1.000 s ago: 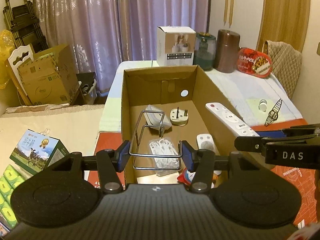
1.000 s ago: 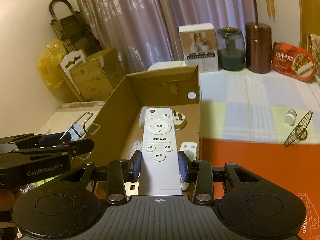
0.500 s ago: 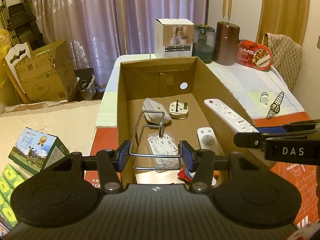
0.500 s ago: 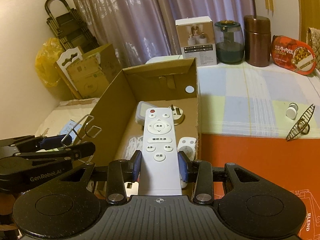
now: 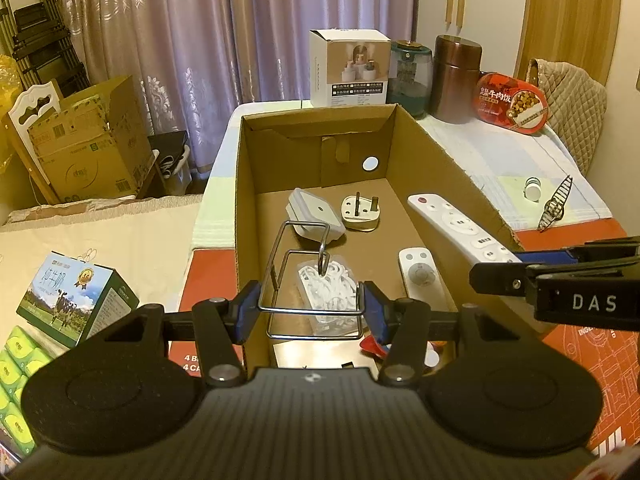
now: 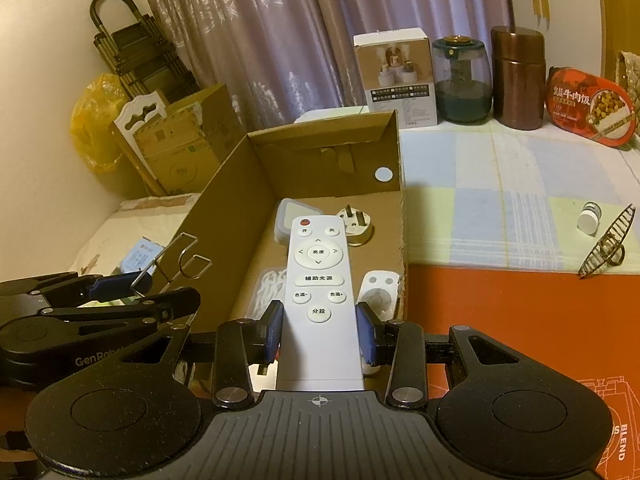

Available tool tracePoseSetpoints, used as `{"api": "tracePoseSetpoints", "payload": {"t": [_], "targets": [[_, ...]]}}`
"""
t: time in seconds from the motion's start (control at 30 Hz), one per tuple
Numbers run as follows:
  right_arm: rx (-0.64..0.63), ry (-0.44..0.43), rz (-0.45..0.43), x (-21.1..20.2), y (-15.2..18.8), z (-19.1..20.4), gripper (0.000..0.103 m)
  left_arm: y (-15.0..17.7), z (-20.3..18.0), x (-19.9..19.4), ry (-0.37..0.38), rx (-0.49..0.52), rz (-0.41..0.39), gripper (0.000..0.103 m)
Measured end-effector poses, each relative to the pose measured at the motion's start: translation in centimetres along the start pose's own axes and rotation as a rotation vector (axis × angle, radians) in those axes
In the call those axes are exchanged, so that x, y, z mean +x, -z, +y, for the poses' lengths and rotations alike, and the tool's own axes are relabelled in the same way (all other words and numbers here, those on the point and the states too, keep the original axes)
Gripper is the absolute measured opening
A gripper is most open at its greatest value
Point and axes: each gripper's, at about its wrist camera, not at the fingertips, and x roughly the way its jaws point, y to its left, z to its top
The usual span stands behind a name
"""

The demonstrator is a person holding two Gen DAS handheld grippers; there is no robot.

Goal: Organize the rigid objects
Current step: 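Lower the stand into the box with the left gripper while the right lowers the remote, then open the left gripper to release the wire stand while the right holds the remote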

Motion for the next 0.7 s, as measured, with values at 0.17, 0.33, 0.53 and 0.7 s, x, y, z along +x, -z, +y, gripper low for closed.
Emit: {"api": "tracePoseSetpoints", "payload": {"t": [0.17, 0.33, 0.53, 0.7], "targets": [[0.003, -0.001, 0.002, 0.06, 0.01, -0.01, 0.035, 0.16, 0.07, 0.17, -0.002, -0.001, 0.003, 0.049], [0.004, -0.003, 0.002, 0.06, 0.03, 0.0, 0.035, 0.2, 0.05, 0.22, -0.002, 0.0, 0.003, 0.049], [0.005, -0.002, 0.001, 0.04, 0.06, 0.04, 0.035, 0.21, 0.07, 0.27, -0.003, 0.0, 0.002, 0.049], [0.004, -0.003, 0.001, 0.02, 0.08, 0.06, 0.035, 0.25, -0.02, 0.37, -0.001, 0.002, 0.004, 0.049]]}}
